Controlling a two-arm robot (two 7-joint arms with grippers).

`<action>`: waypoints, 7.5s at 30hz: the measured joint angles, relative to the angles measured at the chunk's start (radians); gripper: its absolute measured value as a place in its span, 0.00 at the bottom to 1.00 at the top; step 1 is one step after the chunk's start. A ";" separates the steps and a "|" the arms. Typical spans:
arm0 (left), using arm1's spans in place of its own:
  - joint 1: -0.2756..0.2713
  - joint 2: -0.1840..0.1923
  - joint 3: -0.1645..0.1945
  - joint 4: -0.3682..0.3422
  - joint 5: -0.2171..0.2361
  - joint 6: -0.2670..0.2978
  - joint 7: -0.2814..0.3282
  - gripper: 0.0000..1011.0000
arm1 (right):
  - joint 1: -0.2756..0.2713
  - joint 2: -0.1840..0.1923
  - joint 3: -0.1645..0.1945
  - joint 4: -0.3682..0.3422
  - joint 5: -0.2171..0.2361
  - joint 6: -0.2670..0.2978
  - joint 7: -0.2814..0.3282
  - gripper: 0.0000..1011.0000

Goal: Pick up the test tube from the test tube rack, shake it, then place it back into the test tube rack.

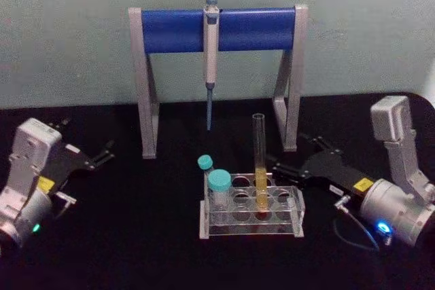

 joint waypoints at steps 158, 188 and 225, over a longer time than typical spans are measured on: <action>0.000 0.000 0.000 0.000 0.000 0.000 0.000 1.00 | 0.093 -0.076 0.024 0.022 -0.108 -0.152 0.084 0.23; 0.000 0.000 0.000 0.000 0.000 0.000 0.000 1.00 | 0.098 -0.090 -0.026 0.005 -0.069 -0.136 0.124 0.23; 0.000 0.000 0.000 0.000 0.000 0.000 0.000 1.00 | 0.044 -0.097 0.066 -0.017 -0.157 -0.115 0.037 0.23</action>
